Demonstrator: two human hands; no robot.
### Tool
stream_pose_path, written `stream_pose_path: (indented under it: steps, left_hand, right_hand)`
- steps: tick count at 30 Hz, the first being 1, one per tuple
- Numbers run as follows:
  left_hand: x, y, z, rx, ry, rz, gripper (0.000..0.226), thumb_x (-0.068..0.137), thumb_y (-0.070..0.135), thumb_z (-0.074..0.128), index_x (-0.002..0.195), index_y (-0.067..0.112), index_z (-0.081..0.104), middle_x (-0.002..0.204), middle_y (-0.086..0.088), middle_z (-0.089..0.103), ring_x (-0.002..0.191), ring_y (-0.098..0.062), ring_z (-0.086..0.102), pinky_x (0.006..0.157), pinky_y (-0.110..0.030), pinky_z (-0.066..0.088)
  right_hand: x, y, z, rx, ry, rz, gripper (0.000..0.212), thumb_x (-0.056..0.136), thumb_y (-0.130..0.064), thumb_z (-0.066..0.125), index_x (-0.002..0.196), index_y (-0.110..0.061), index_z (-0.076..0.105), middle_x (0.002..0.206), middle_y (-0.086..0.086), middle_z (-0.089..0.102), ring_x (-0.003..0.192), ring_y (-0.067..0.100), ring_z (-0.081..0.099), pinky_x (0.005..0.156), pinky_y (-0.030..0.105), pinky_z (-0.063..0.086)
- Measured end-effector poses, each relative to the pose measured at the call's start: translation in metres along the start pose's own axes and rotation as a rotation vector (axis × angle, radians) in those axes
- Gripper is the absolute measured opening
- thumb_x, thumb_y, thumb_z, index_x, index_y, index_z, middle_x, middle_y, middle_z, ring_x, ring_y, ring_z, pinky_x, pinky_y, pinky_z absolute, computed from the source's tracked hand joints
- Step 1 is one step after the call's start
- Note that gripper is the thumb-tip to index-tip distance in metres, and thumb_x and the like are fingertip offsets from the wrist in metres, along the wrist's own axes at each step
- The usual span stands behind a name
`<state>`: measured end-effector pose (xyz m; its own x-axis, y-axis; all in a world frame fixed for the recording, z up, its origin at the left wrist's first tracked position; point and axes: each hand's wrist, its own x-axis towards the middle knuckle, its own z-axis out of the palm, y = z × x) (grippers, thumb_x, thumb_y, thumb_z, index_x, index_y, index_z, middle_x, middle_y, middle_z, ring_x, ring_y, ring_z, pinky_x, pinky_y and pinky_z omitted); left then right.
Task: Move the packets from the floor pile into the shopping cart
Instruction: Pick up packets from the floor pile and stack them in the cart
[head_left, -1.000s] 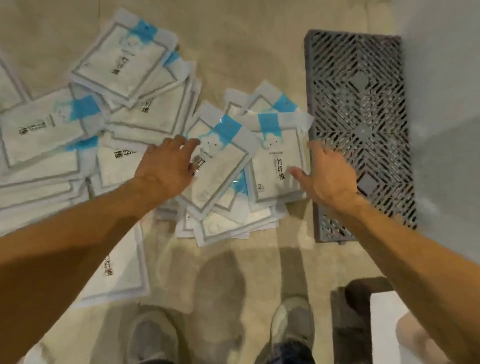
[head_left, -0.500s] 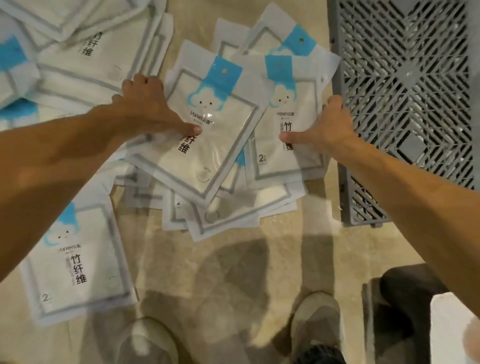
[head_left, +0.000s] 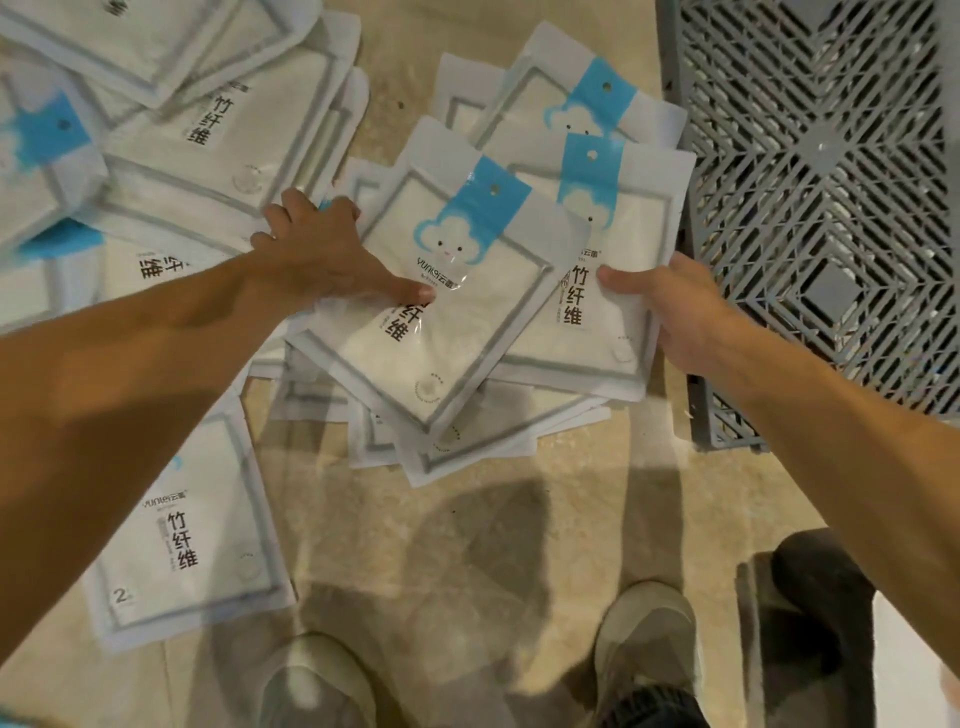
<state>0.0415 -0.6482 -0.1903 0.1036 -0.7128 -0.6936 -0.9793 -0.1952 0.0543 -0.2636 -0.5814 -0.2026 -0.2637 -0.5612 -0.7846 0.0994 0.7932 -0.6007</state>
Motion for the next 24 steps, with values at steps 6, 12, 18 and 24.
stream_pose_path:
  steps: [6, 12, 18, 24]
  left_hand:
    - [-0.013, 0.0, 0.009, -0.241, 0.153, 0.027, 0.083, 0.051, 0.068, 0.088, 0.103, 0.008, 0.066, 0.117, -0.015, 0.063, 0.113, -0.035, 0.059, 0.099, -0.05, 0.048]
    - [-0.052, -0.025, -0.004, -0.872, 0.079, 0.117, 0.045, 0.065, 0.027, 0.093, 0.103, 0.015, 0.075, 0.09, 0.004, 0.075, 0.067, 0.0, 0.07, 0.056, -0.012, 0.052]
    - [-0.092, -0.024, -0.05, -1.088, 0.04, 0.161, 0.04, 0.055, 0.026, 0.091, 0.091, 0.019, 0.076, 0.084, 0.013, 0.078, 0.082, -0.004, 0.075, 0.069, -0.015, 0.057]
    - [-0.141, -0.048, -0.101, -1.286, -0.004, 0.101, 0.036, 0.063, 0.015, 0.086, 0.098, 0.011, 0.076, 0.094, -0.002, 0.079, 0.085, -0.016, 0.077, 0.067, -0.024, 0.06]
  right_hand:
    - [-0.014, 0.011, -0.015, 0.115, 0.0, -0.03, 0.051, 0.086, -0.003, 0.079, 0.132, -0.013, 0.061, 0.115, 0.003, 0.078, 0.102, 0.024, 0.076, 0.091, 0.05, 0.061]
    - [-0.048, 0.006, -0.033, 0.142, -0.051, -0.03, 0.043, 0.091, 0.002, 0.071, 0.13, -0.015, 0.062, 0.116, 0.005, 0.078, 0.102, 0.027, 0.076, 0.081, 0.048, 0.064]
    - [-0.085, -0.024, -0.044, 0.206, -0.028, -0.038, 0.049, 0.093, 0.002, 0.069, 0.138, -0.011, 0.056, 0.121, 0.007, 0.075, 0.107, 0.029, 0.075, 0.082, 0.049, 0.064]
    - [-0.141, -0.084, -0.042, 0.177, -0.101, -0.078, 0.046, 0.094, 0.004, 0.064, 0.138, -0.008, 0.057, 0.123, 0.01, 0.075, 0.108, 0.03, 0.074, 0.08, 0.048, 0.064]
